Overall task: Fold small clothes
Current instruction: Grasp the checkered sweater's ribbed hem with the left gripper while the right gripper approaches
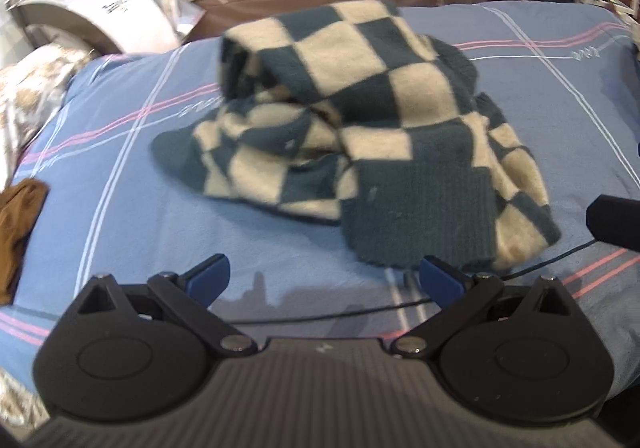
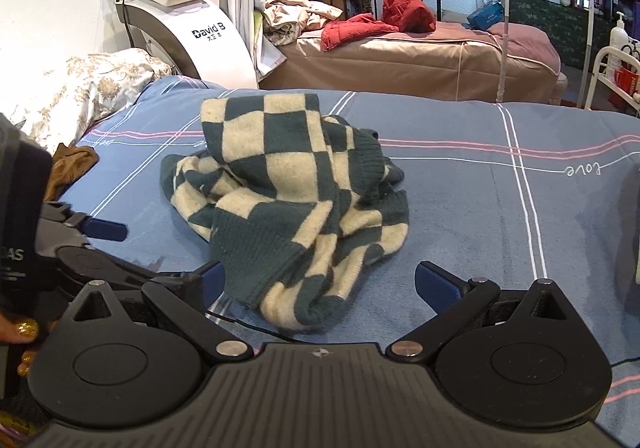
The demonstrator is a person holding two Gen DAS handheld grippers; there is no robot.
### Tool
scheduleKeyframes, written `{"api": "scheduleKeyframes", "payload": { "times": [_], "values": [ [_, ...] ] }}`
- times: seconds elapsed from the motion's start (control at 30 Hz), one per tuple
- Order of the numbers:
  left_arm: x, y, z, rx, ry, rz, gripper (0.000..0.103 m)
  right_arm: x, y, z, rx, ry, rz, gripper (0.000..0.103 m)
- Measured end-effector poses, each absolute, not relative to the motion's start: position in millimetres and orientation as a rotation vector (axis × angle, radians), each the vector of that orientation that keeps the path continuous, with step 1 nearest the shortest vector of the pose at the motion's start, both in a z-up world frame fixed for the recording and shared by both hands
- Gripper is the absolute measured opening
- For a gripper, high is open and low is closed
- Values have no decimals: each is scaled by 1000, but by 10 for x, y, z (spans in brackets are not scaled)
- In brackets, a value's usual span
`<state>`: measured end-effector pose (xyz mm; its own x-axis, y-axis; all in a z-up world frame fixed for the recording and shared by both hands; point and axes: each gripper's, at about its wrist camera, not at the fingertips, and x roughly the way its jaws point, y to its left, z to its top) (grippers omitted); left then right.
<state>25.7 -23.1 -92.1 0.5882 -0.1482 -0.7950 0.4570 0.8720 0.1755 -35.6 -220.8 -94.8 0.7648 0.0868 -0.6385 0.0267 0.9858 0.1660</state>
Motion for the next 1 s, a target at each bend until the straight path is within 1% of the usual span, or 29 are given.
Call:
{"api": "scheduleKeyframes", "payload": {
  "times": [0.07,0.1,0.13,0.17,0.23,0.3,0.33,0.37,0.4,0.53,0.57,0.6,0.63,0.7,0.83,0.87,0.9,0.93,0.97,1.0],
  "values": [
    [294,-369,-972,423,840,-405,103,-386,-2261,-959,167,700,17,103],
    [308,-427,-990,442,819,-423,100,-401,-2291,-967,165,702,5,103],
    [320,-490,-1005,462,804,-437,97,-416,-2322,-976,164,704,-9,103],
    [332,-551,-1017,476,795,-457,90,-429,-2355,-989,165,709,-23,103],
    [359,-629,-1046,476,782,-498,85,-456,-2424,-1014,179,713,-46,103],
    [423,-679,-1103,476,799,-502,75,-486,-2498,-1040,205,713,-65,103],
    [462,-688,-1131,467,812,-507,73,-496,-2527,-1052,219,713,-69,103],
    [493,-689,-1144,450,826,-516,64,-500,-2554,-1067,235,711,-70,103],
    [521,-676,-1145,421,844,-537,49,-499,-2576,-1083,249,711,-68,103],
    [577,-686,-1135,389,862,-567,33,-462,-2598,-1167,298,696,-13,103],
    [587,-681,-1124,381,867,-581,21,-440,-2579,-1190,303,692,13,103],
    [598,-668,-1103,364,872,-591,17,-421,-2553,-1213,299,692,33,103],
    [576,-649,-1056,342,868,-594,16,-392,-2524,-1236,290,699,42,103],
    [618,-582,-959,286,860,-605,11,-323,-2461,-1268,268,713,61,103],
    [859,-308,-714,98,842,-582,13,-235,-2351,-1302,260,713,130,103],
    [929,-177,-626,27,808,-559,19,-211,-2331,-1312,268,714,146,103],
    [985,-79,-562,-24,778,-550,37,-184,-2316,-1325,282,715,164,103],
    [1060,3,-499,-66,760,-541,49,-154,-2302,-1340,296,718,180,103],
    [1156,55,-448,-81,755,-521,52,-124,-2285,-1349,310,722,191,103],
    [1208,62,-417,-62,752,-505,39,-99,-2266,-1355,319,720,201,103]
  ]
}}
